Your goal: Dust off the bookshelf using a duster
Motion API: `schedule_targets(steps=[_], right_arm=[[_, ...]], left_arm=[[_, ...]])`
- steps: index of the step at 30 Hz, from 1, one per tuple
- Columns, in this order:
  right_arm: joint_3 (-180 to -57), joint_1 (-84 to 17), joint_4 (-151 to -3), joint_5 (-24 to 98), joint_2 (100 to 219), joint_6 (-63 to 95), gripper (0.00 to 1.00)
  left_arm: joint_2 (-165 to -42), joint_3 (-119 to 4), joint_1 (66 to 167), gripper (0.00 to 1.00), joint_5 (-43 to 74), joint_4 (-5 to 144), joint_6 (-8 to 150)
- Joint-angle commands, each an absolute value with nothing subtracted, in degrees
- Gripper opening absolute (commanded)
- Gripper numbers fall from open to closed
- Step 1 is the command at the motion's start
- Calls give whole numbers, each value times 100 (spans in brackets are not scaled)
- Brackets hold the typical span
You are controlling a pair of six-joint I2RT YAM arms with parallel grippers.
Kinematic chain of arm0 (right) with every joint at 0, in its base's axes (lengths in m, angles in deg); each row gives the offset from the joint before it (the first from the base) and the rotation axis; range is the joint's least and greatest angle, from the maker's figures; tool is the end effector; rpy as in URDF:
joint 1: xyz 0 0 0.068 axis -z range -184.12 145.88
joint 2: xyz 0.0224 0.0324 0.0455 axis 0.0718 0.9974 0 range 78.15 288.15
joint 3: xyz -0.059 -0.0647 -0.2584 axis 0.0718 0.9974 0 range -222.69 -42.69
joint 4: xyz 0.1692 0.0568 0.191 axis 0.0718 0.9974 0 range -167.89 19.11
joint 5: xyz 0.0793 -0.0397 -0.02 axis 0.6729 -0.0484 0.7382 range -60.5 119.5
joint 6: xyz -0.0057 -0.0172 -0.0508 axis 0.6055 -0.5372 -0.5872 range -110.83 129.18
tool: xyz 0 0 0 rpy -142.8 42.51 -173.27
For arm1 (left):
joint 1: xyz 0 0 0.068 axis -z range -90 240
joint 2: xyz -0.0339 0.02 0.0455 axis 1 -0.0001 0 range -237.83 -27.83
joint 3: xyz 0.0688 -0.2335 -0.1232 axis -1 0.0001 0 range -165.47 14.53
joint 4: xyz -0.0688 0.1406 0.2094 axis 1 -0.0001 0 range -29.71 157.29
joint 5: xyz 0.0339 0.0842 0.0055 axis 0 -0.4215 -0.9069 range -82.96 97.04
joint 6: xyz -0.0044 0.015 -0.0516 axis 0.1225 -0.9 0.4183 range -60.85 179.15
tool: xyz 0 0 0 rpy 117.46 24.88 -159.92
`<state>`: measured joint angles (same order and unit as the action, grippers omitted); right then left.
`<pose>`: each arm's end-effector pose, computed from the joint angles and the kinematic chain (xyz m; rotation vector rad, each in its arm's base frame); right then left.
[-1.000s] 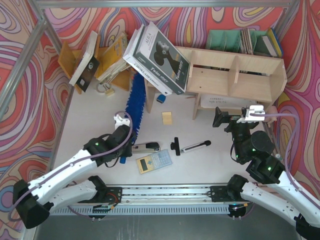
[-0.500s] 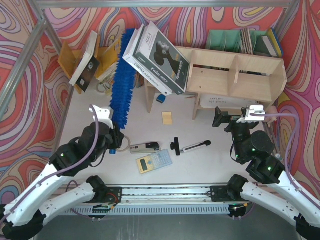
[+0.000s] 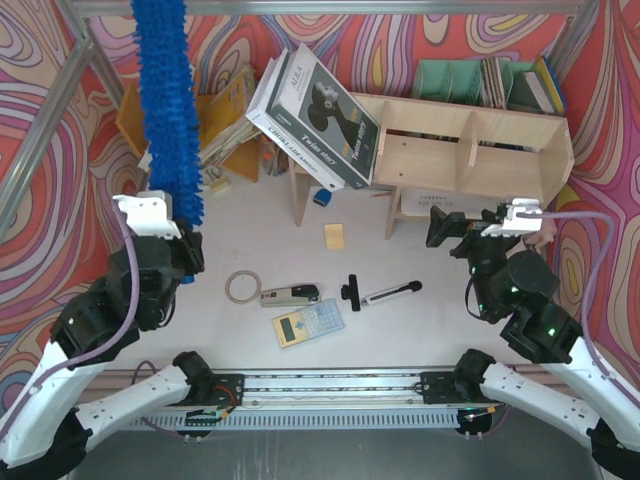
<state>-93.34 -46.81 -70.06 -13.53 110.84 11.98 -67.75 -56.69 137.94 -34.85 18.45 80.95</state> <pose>0.0979 0.0572 0.4063 0.1327 1.4370 0.1284 0.0790 -0.0520 0.4312 -0.0815 1.7988 -0.1819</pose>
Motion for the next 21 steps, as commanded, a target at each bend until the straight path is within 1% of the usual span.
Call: schedule_targets(steps=[1, 4, 8, 11, 14, 18, 21], right_arm=[[-9999, -4677, -6586, -1126, 11351, 1856, 99], [-10466, -4679, -6495, -847, 11614, 2004, 99], [-11016, -4683, -6481, -300, 12010, 2031, 99], [-11379, -4683, -6609, 163, 12239, 2025, 99], [-11730, -4676, -6813, 854, 12429, 2008, 99], [-12035, -4682, -7281, 2449, 12522, 1848, 99], [-12299, -4683, -7299, 2423, 12649, 1933, 99]], left_arm=[[-6983, -6010, 13817, 0, -3337, 2711, 7224], [-7198, -6114, 14137, 0, -3153, 3220, 6869], [-7512, -6247, 15191, 0, -3486, 4127, 6005], [-8015, -6601, 15881, 0, -3609, 4398, 5558], [-8562, -7028, 16000, 0, -3274, 4353, 5767], [-9157, -7287, 16003, 0, -2744, 4413, 6071], [-9532, -7434, 16012, 0, -2416, 4448, 6230]])
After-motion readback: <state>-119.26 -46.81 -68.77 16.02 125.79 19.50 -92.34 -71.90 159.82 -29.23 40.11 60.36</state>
